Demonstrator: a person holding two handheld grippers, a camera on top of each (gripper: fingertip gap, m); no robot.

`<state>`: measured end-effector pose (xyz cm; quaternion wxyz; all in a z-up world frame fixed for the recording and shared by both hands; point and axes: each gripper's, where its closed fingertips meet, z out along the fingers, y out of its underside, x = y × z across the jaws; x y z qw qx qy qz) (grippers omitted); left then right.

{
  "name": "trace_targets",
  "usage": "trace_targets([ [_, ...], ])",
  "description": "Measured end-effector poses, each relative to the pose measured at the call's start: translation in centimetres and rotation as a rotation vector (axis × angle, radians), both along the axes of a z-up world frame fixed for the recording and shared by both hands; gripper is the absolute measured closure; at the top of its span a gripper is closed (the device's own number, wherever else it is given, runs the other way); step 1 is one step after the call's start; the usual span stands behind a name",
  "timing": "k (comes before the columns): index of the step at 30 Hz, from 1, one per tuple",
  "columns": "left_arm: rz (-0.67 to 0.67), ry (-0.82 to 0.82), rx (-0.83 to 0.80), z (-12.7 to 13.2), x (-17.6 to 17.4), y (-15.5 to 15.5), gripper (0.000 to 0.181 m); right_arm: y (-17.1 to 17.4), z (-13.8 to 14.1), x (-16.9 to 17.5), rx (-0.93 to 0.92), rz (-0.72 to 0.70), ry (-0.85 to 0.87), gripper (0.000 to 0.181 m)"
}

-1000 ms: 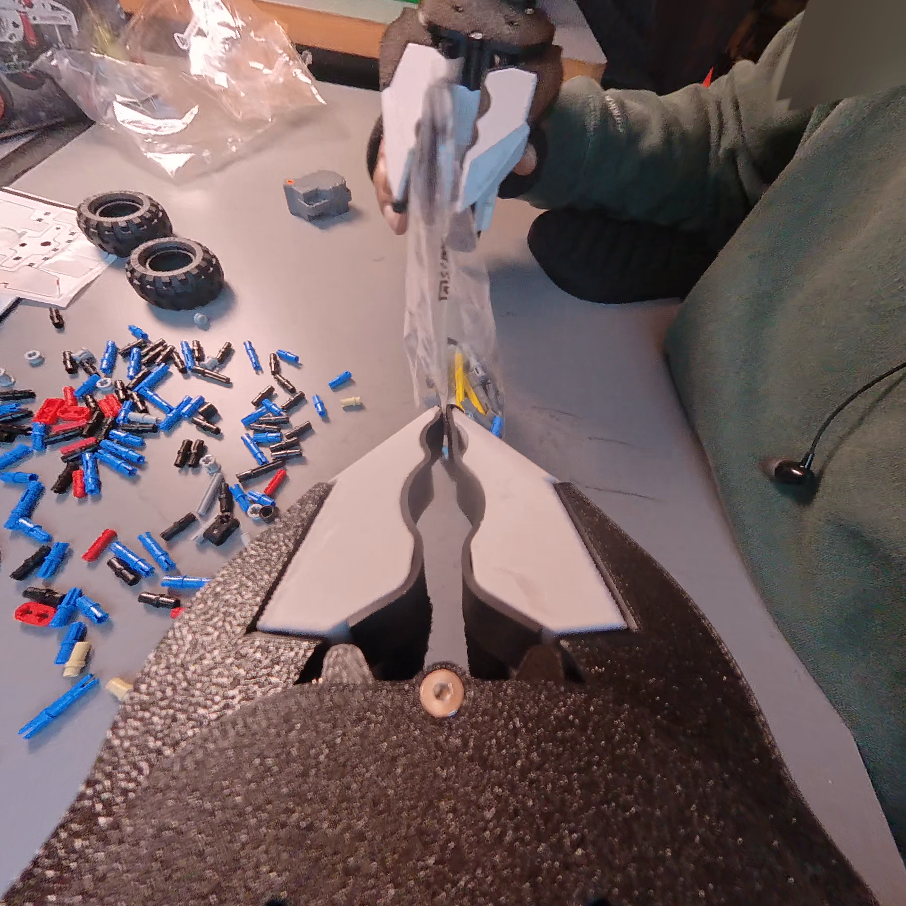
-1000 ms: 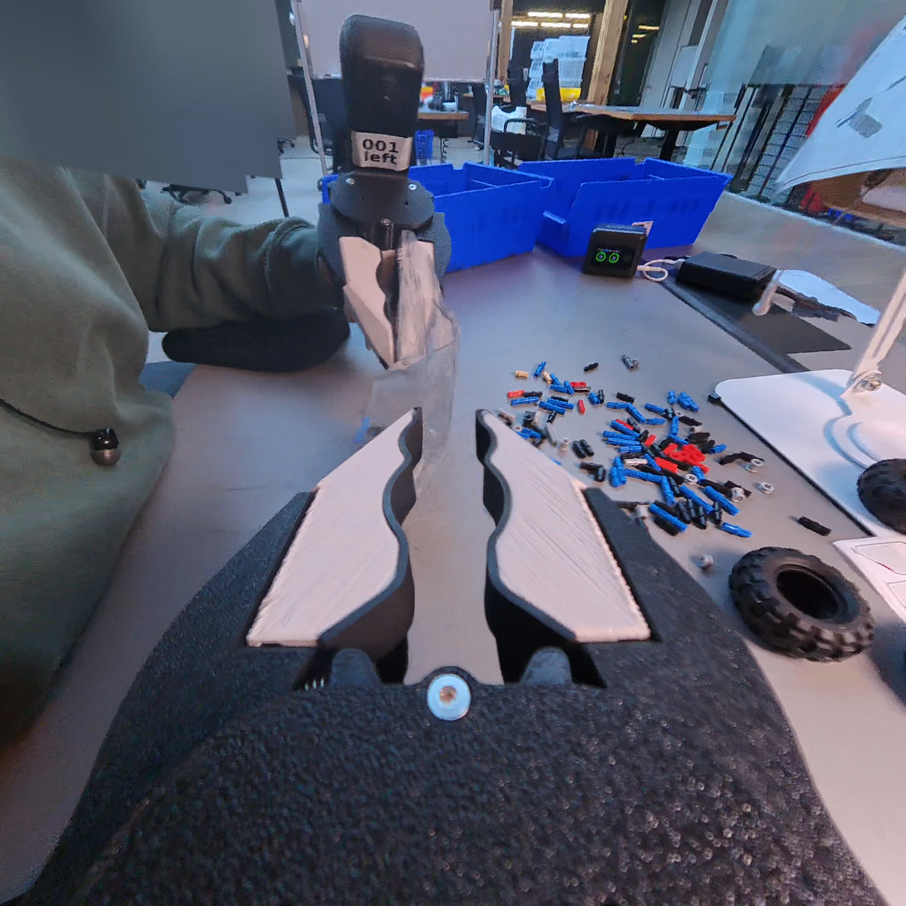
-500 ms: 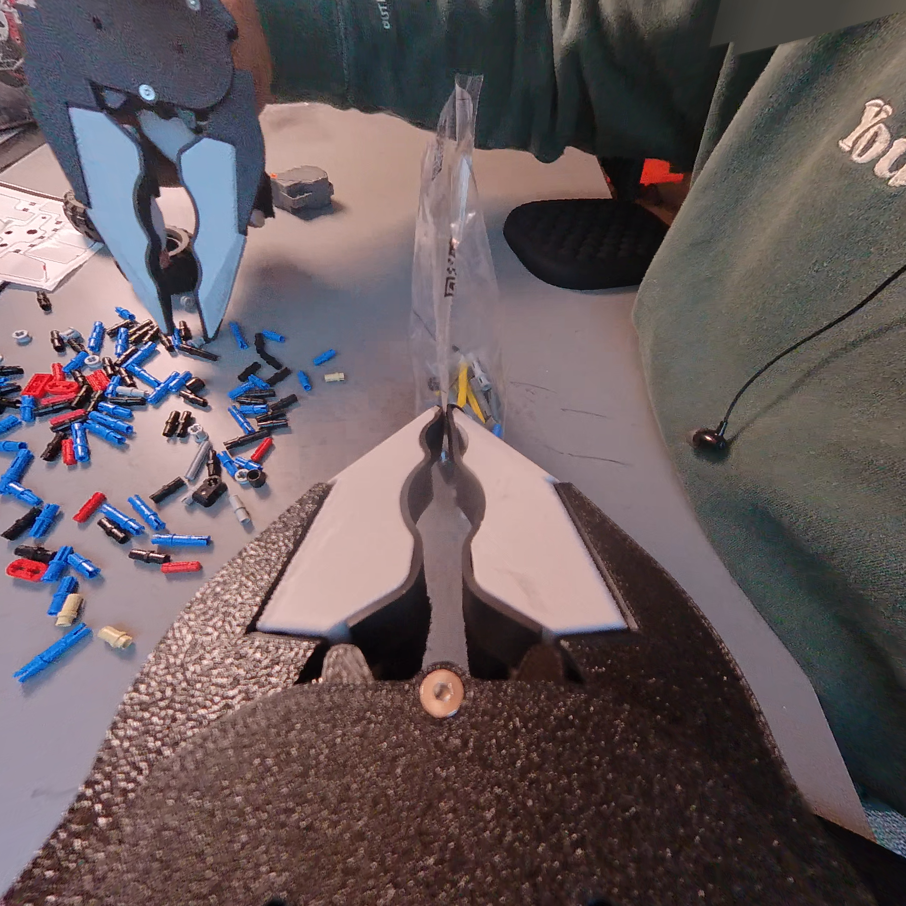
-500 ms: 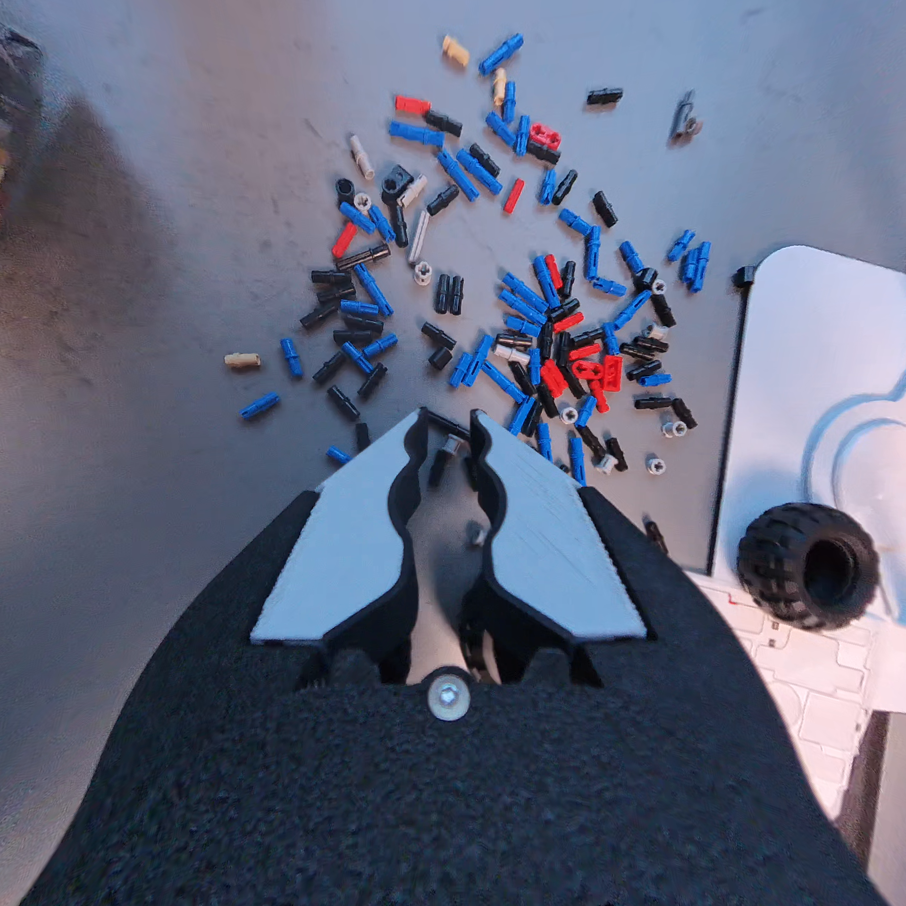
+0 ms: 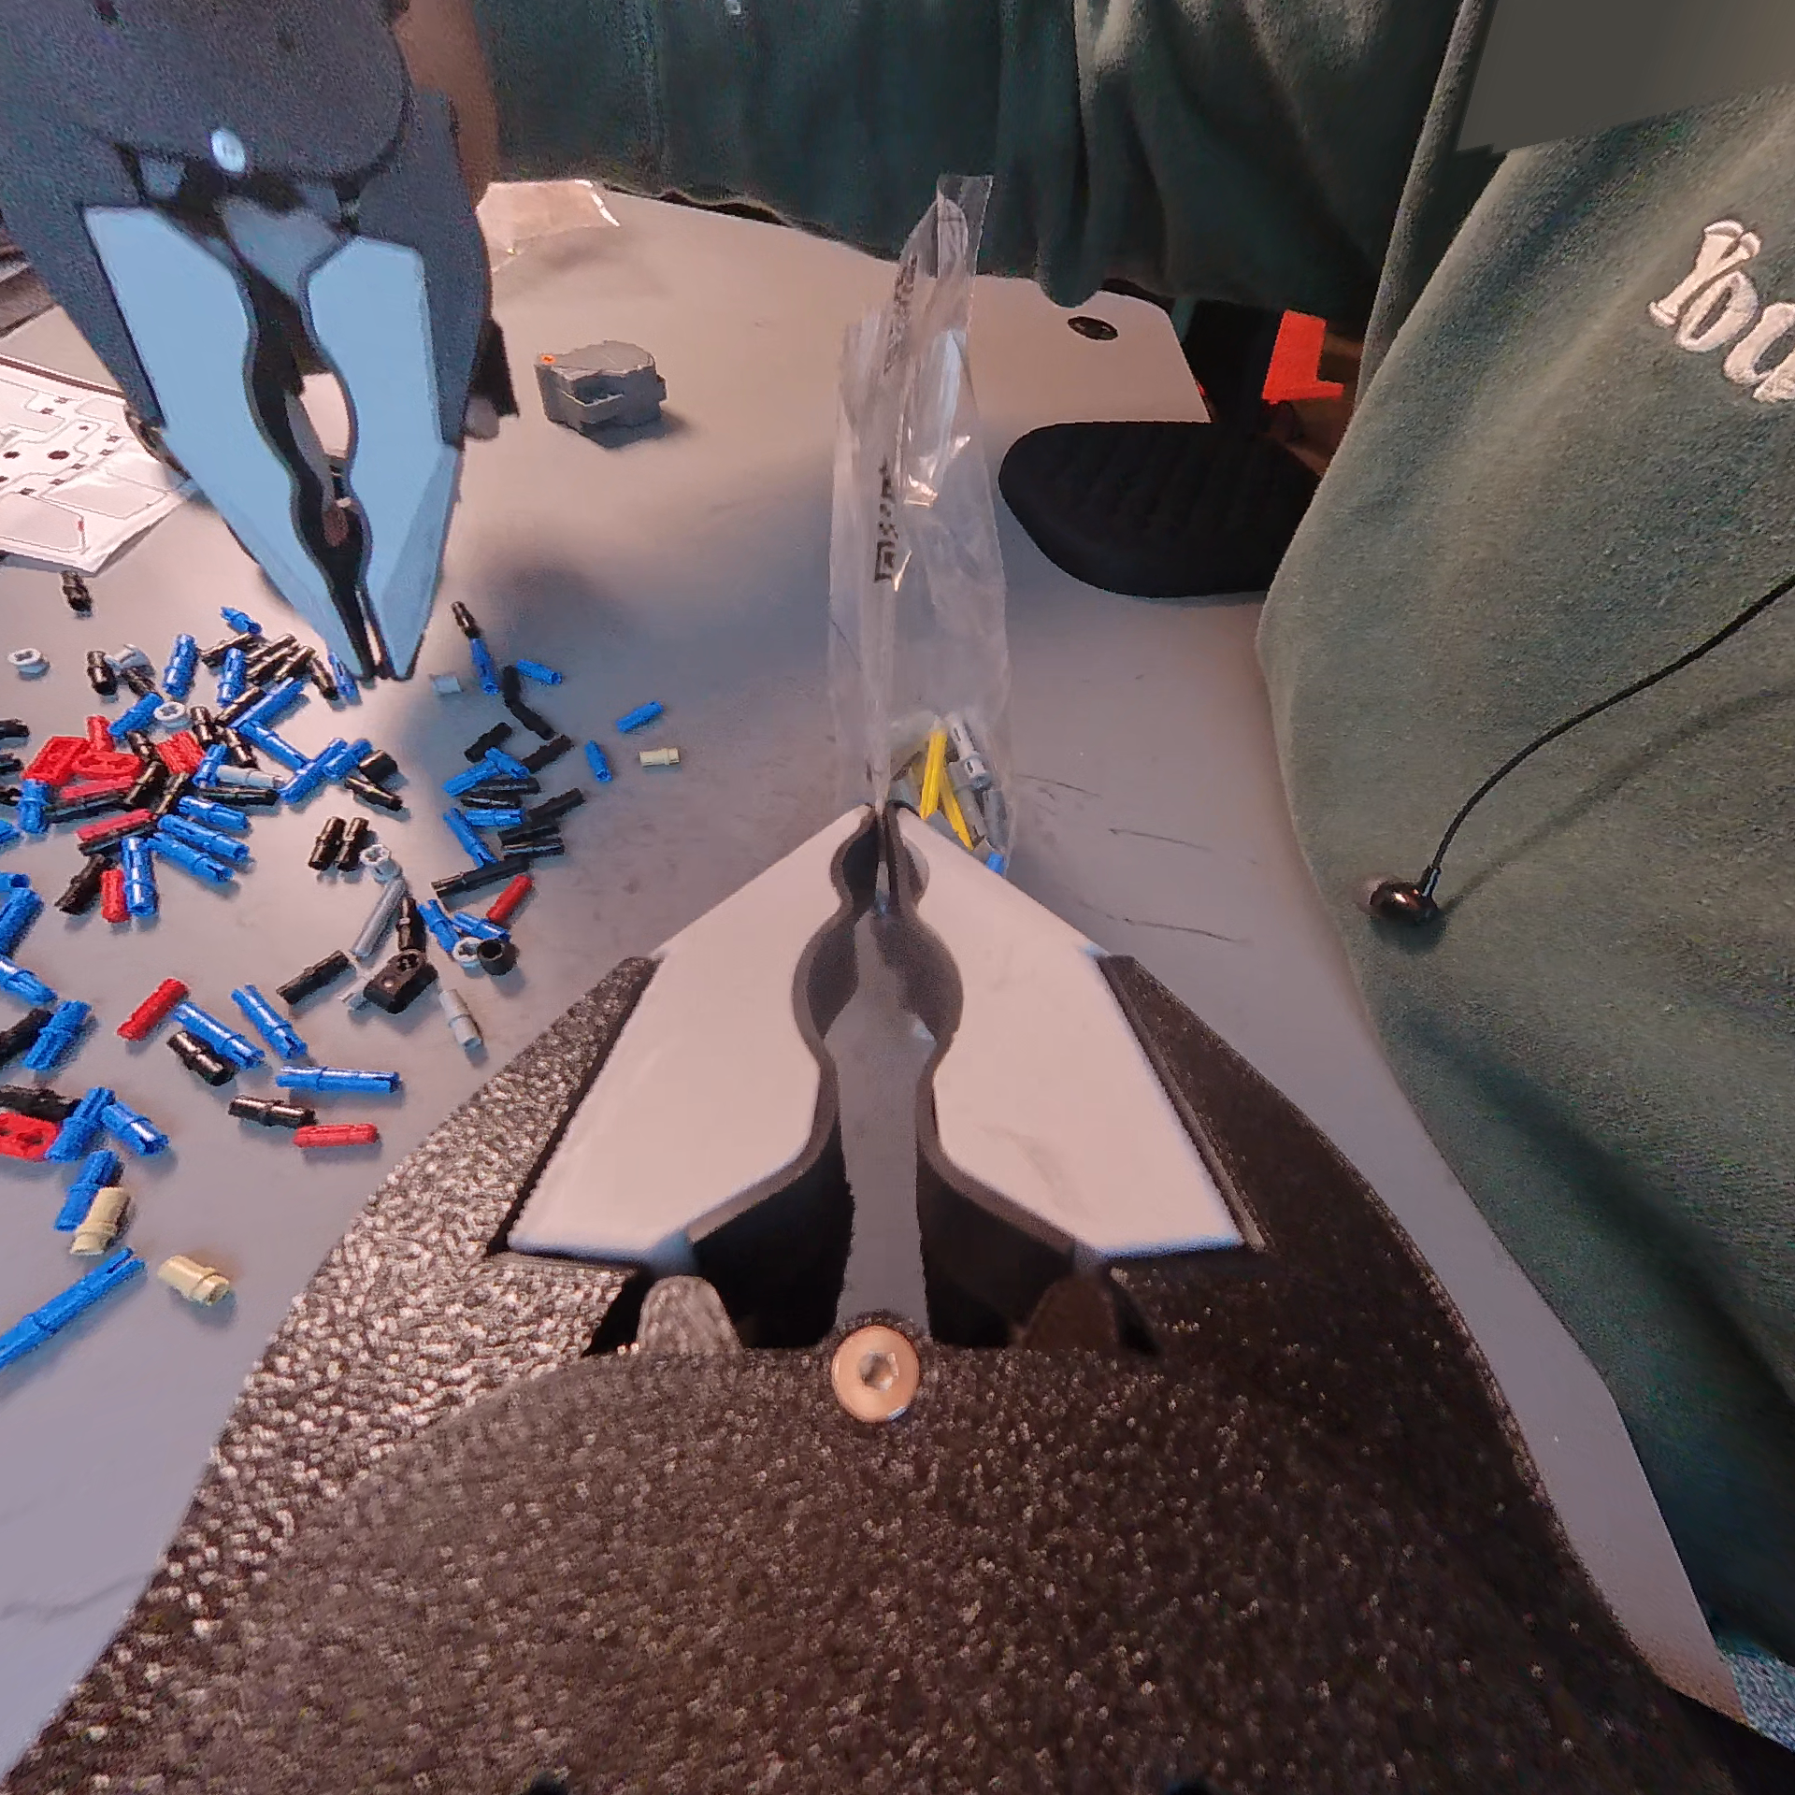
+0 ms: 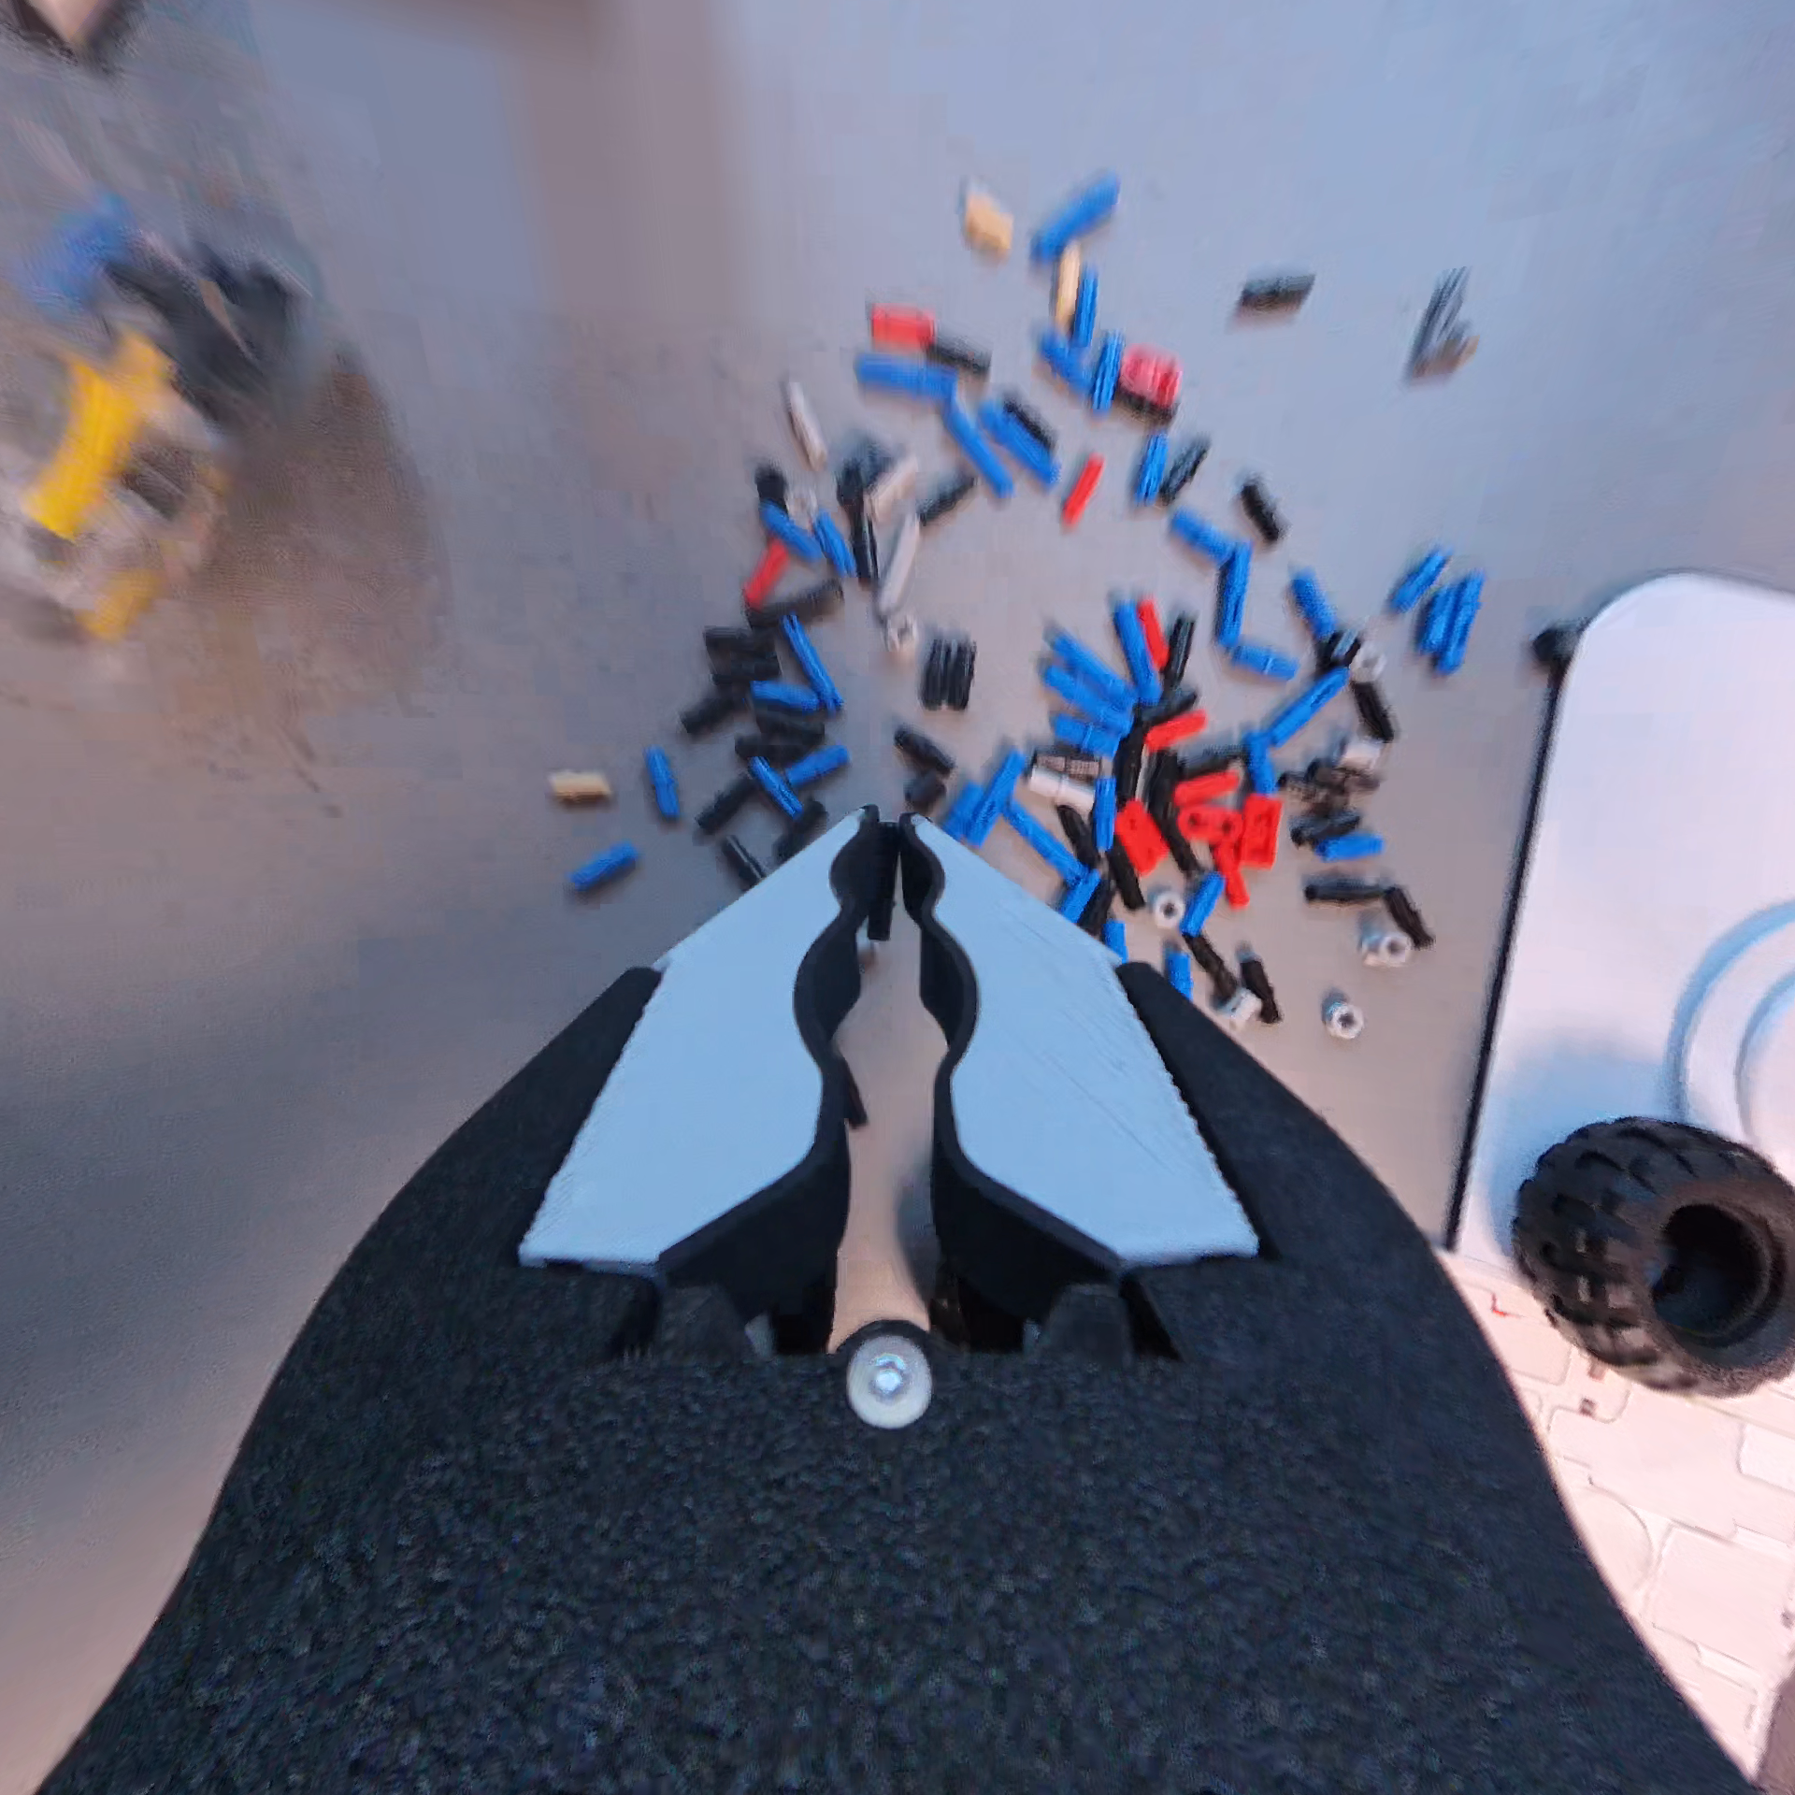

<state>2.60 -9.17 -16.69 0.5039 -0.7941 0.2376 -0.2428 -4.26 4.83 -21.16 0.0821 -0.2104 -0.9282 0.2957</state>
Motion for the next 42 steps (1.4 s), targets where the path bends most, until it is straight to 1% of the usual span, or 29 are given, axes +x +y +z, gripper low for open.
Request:
trace_targets([
  [2,0.013,-0.004,0.006,0.1,-0.1,0.2,0.181,-2.5,5.0,0.2,-0.181,0.009,0.080,0.178],
  [4,0.027,-0.008,0.006,0.2,-0.3,0.3,0.181,-5.4,10.4,1.7,-0.360,0.061,0.132,0.178],
  [5,0.034,-0.007,0.003,0.1,-0.4,0.4,0.181,-6.9,12.5,3.0,-0.427,0.105,0.139,0.178],
  [6,0.042,-0.005,0.002,0.1,-0.5,0.5,0.181,-8.2,13.9,4.3,-0.473,0.148,0.141,0.178],
  [7,0.047,-0.004,0.002,0.1,-0.5,0.5,0.181,-9.5,14.7,5.6,-0.501,0.192,0.132,0.178],
  [8,0.051,-0.003,0.003,0.1,-0.5,0.6,0.181,-10.6,14.8,6.8,-0.511,0.225,0.118,0.178],
  [9,0.052,-0.001,0.005,0.2,-0.5,0.6,0.181,-11.4,14.4,7.4,-0.493,0.237,0.114,0.178],
  [10,0.053,0.001,0.008,0.3,-0.5,0.5,0.181,-11.7,13.2,7.7,-0.443,0.237,0.116,0.178],
  [12,0.057,0.008,0.012,0.4,-0.5,0.5,0.181,-12.0,11.3,7.9,-0.376,0.229,0.122,0.178],
  [14,0.062,0.014,0.011,0.3,-0.5,0.5,0.181,-12.1,10.7,8.0,-0.377,0.211,0.119,0.177],
  [16,0.063,0.011,0.014,0.4,-0.5,0.4,0.181,-12.0,11.2,8.1,-0.403,0.199,0.130,0.175],
  [19,0.065,0.014,0.017,0.4,-0.4,0.3,0.181,-11.6,12.6,8.0,-0.443,0.183,0.151,0.166],
  [22,0.066,0.016,0.019,0.5,-0.4,0.2,0.181,-10.5,14.3,7.3,-0.512,0.137,0.183,0.166],
  [25,0.067,0.016,0.018,0.5,-0.4,0.1,0.181,-9.3,14.9,6.4,-0.539,0.093,0.219,0.168],
  [27,0.057,0.012,0.015,0.5,-0.3,-0.1,0.181,-8.3,14.1,5.0,-0.504,0.032,0.237,0.173],
  [28,0.044,0.008,0.012,0.5,-0.2,-0.3,0.181,-7.6,12.8,4.0,-0.435,-0.003,0.240,0.173],
  [30,0.022,0.003,0.009,0.6,0.0,-0.6,0.180,-6.2,8.8,2.1,-0.232,-0.042,0.230,0.172],
  [31,0.020,0.004,0.010,0.6,0.0,-0.6,0.180,-5.9,6.6,1.7,-0.148,-0.037,0.204,0.169],
  [33,0.020,0.006,0.009,0.5,0.0,-0.7,0.180,-5.7,2.7,0.8,-0.030,-0.043,0.142,0.167],
  [35,0.028,0.011,0.007,0.5,-0.2,-0.8,0.180,-5.6,0.1,0.0,0.027,-0.072,0.090,0.168],
  [37,0.035,0.010,0.006,0.4,-0.4,-1.0,0.179,-5.6,-1.1,-0.6,0.030,-0.110,0.045,0.169],
  [42,0.032,0.005,0.005,0.4,-0.4,-1.4,0.178,-5.6,-2.6,-0.6,0.046,-0.154,-0.031,0.167],
])
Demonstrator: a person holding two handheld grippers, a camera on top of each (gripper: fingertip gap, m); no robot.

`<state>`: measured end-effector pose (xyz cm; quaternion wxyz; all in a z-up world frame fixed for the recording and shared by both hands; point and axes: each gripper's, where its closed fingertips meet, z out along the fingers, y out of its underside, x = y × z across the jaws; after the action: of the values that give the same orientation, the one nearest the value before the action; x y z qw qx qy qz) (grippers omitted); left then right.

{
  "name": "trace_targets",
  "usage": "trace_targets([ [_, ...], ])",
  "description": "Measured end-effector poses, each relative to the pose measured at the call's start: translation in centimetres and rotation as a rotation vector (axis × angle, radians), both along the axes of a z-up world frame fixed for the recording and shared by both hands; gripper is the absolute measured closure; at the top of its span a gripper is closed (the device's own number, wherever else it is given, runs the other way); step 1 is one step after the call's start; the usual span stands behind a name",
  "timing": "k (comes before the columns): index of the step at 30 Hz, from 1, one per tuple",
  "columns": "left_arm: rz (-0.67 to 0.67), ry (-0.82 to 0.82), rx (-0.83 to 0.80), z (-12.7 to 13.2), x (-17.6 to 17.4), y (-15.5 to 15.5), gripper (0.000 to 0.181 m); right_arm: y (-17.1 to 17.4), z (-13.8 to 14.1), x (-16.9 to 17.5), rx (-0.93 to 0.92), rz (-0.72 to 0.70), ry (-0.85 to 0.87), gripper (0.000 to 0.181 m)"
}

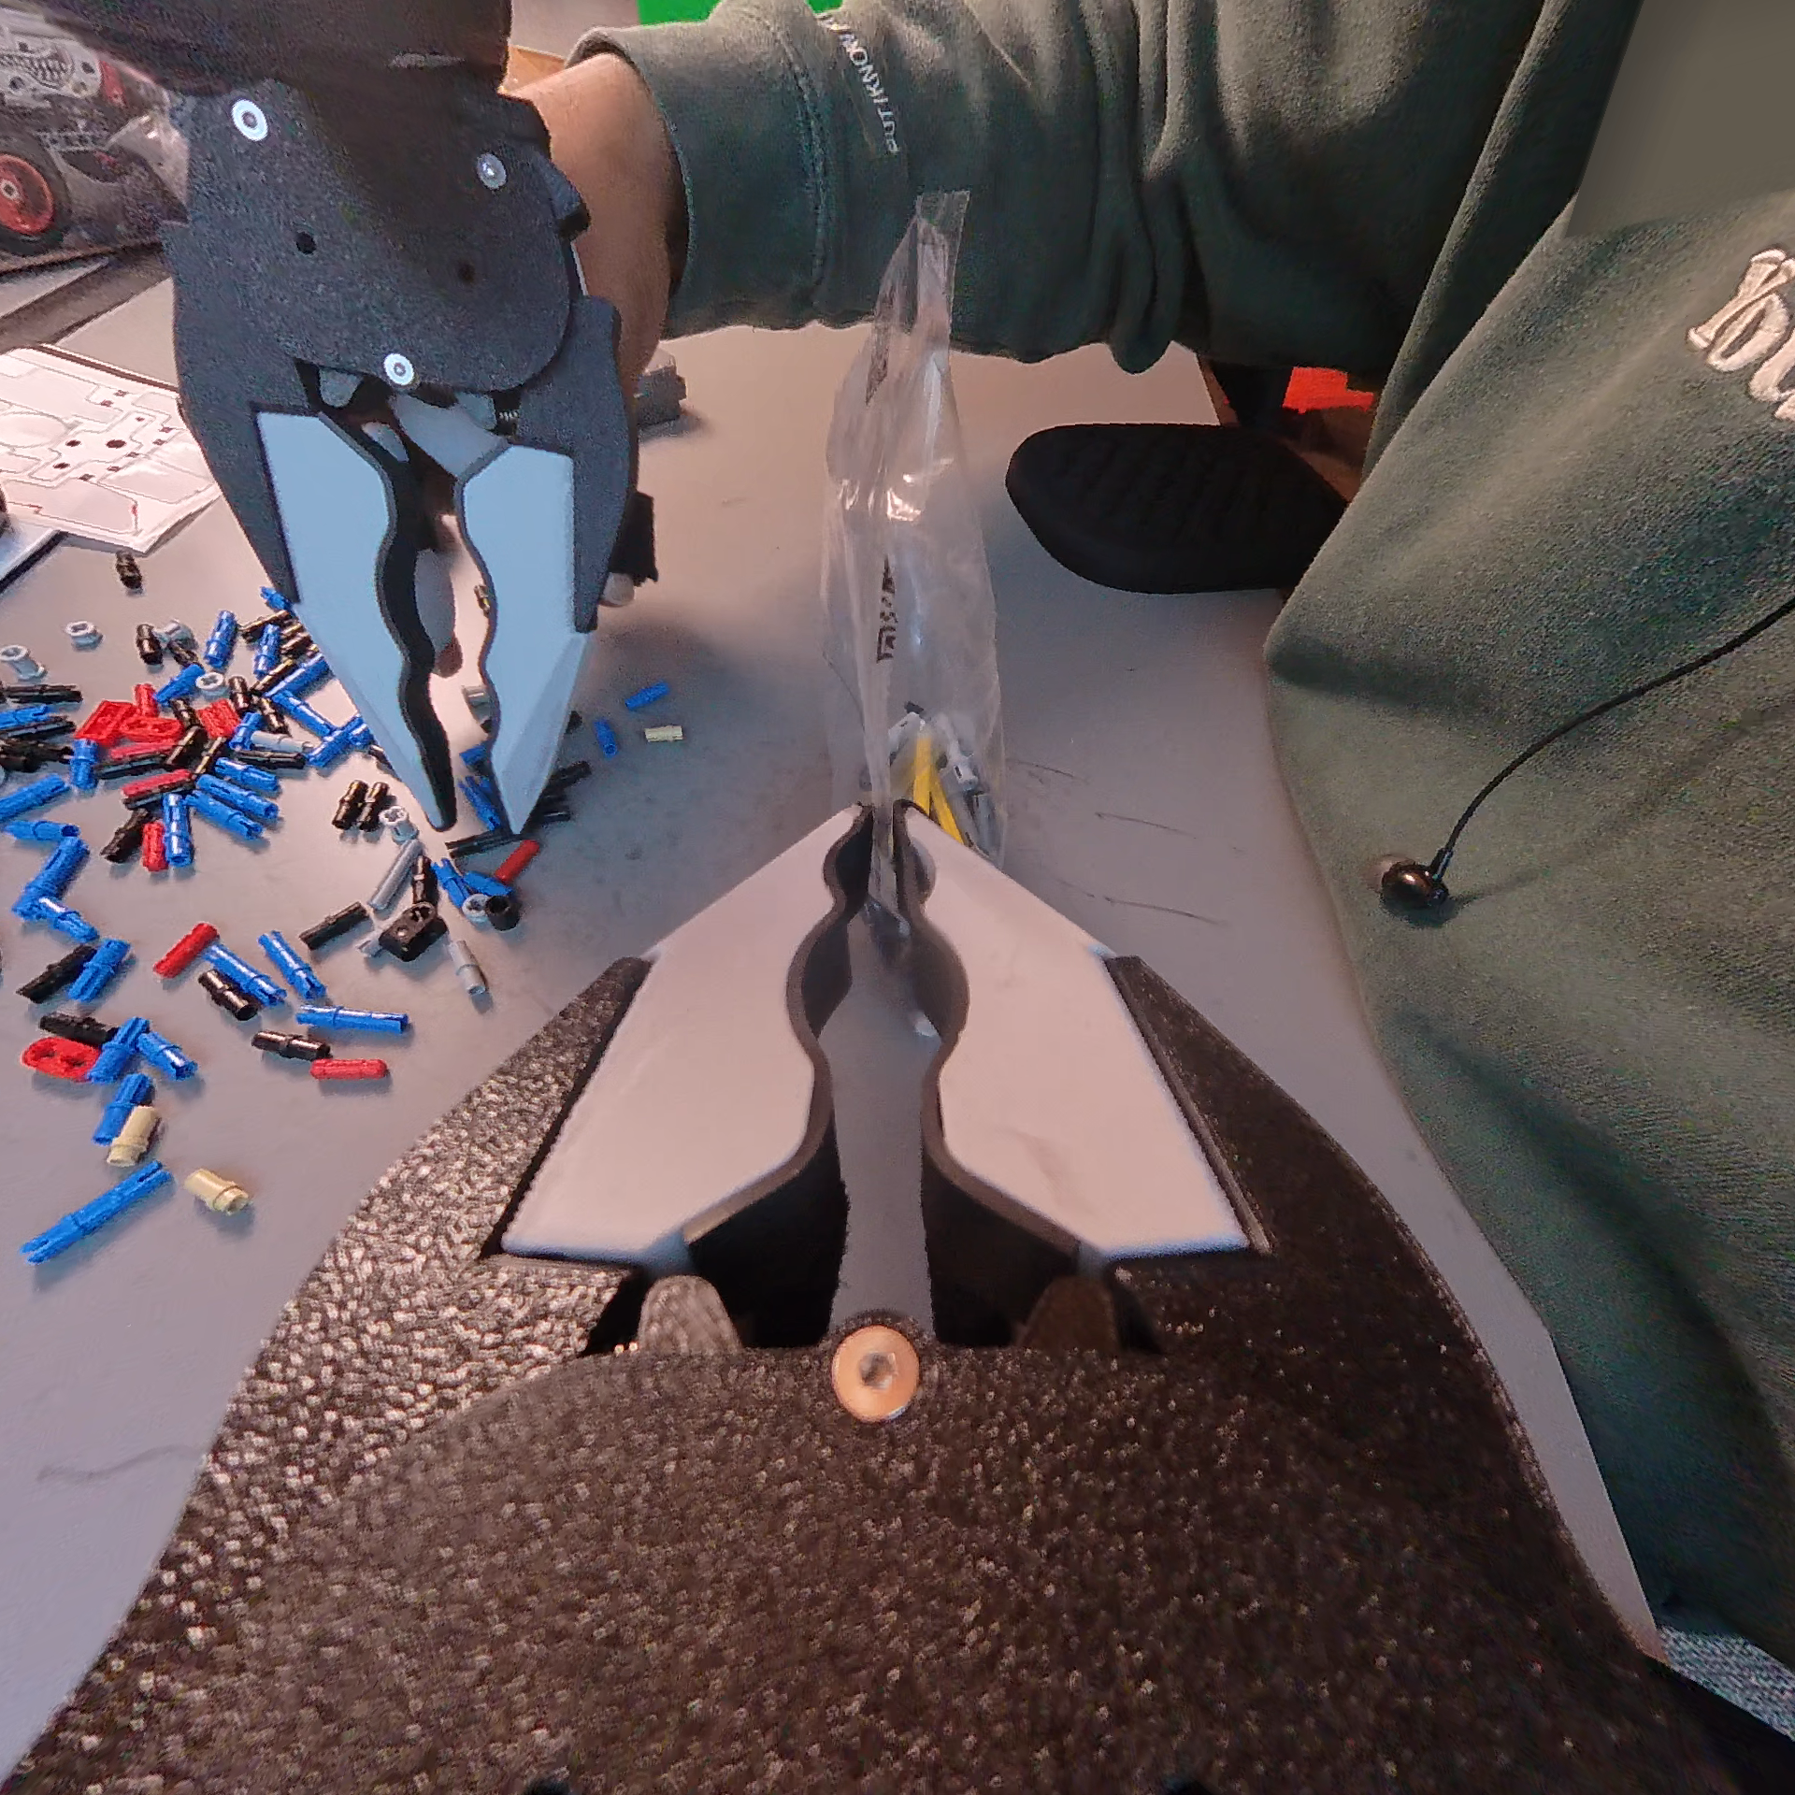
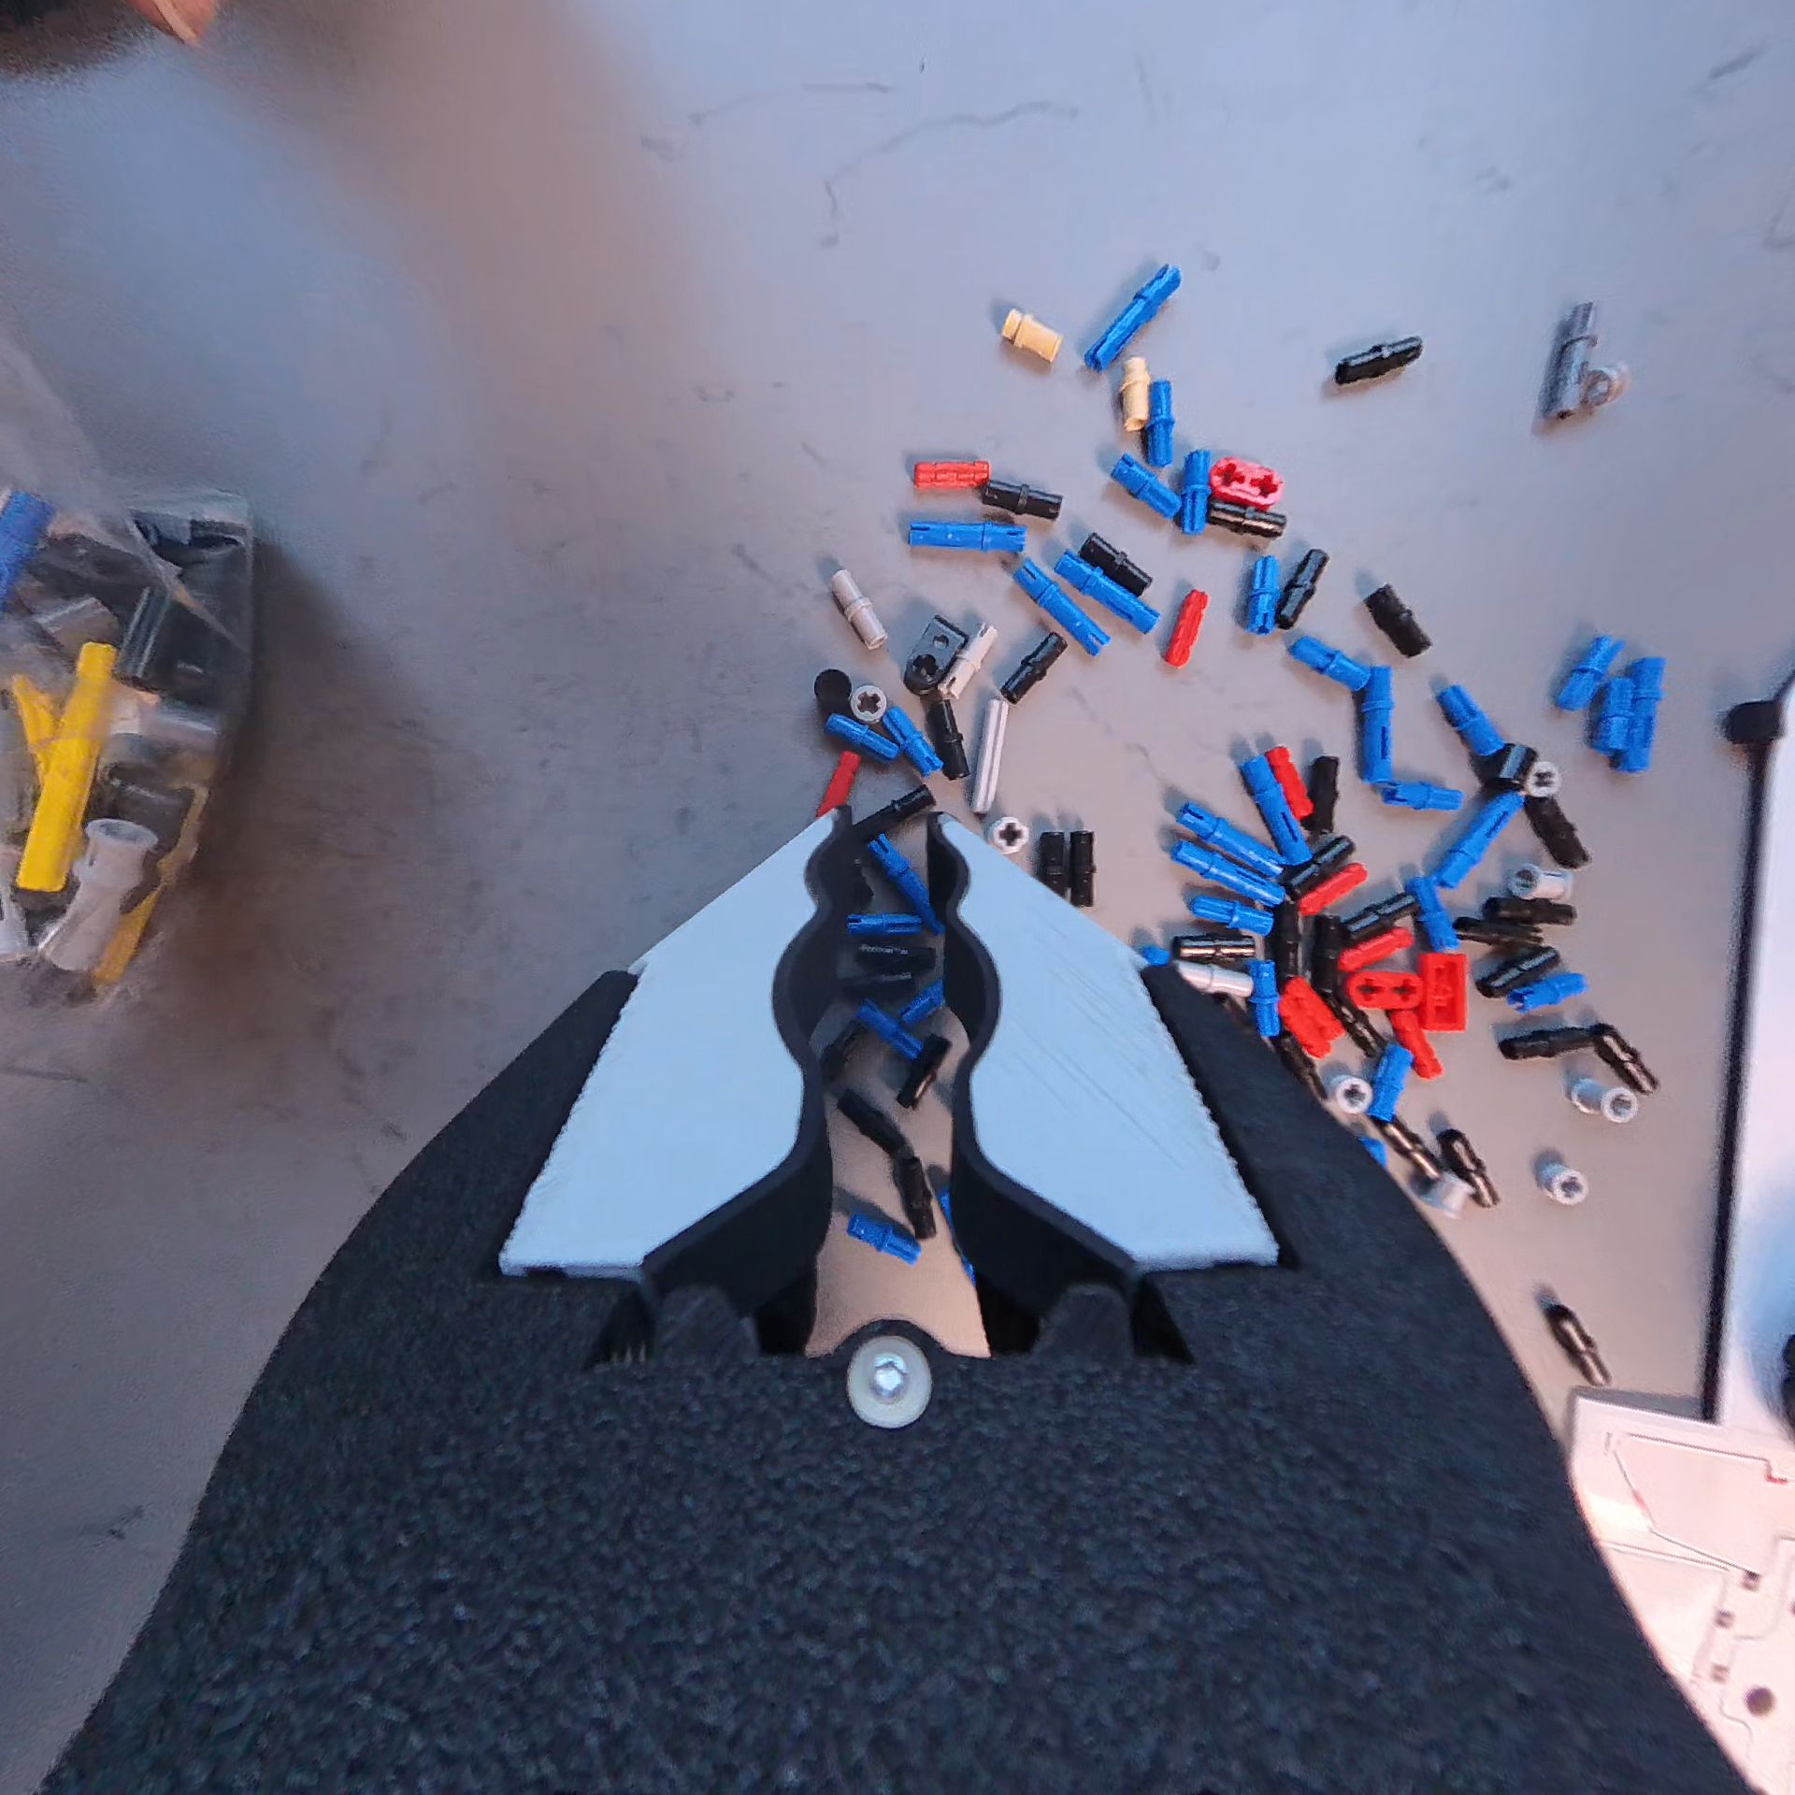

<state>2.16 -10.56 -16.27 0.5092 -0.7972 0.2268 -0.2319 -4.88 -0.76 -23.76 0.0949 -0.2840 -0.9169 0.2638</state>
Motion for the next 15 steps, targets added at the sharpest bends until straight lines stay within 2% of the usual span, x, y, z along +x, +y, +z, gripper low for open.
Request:
trace_targets([
  [7,-0.045,-0.005,-0.014,-0.1,0.7,-0.6,0.175,0.0,-0.4,-0.3,0.031,-0.043,-0.031,0.175],
  [11,-0.039,0.011,-0.015,-0.2,0.8,-0.7,0.175,0.1,-0.2,-0.4,0.090,0.004,0.022,0.178],
  [13,-0.012,0.011,-0.006,-0.1,0.5,-0.6,0.177,-0.4,2.1,-0.6,-0.001,-0.001,0.082,0.178],
  [15,0.024,0.013,0.008,0.1,0.1,-0.3,0.180,-0.8,7.0,-0.9,-0.140,-0.027,0.206,0.179],
])
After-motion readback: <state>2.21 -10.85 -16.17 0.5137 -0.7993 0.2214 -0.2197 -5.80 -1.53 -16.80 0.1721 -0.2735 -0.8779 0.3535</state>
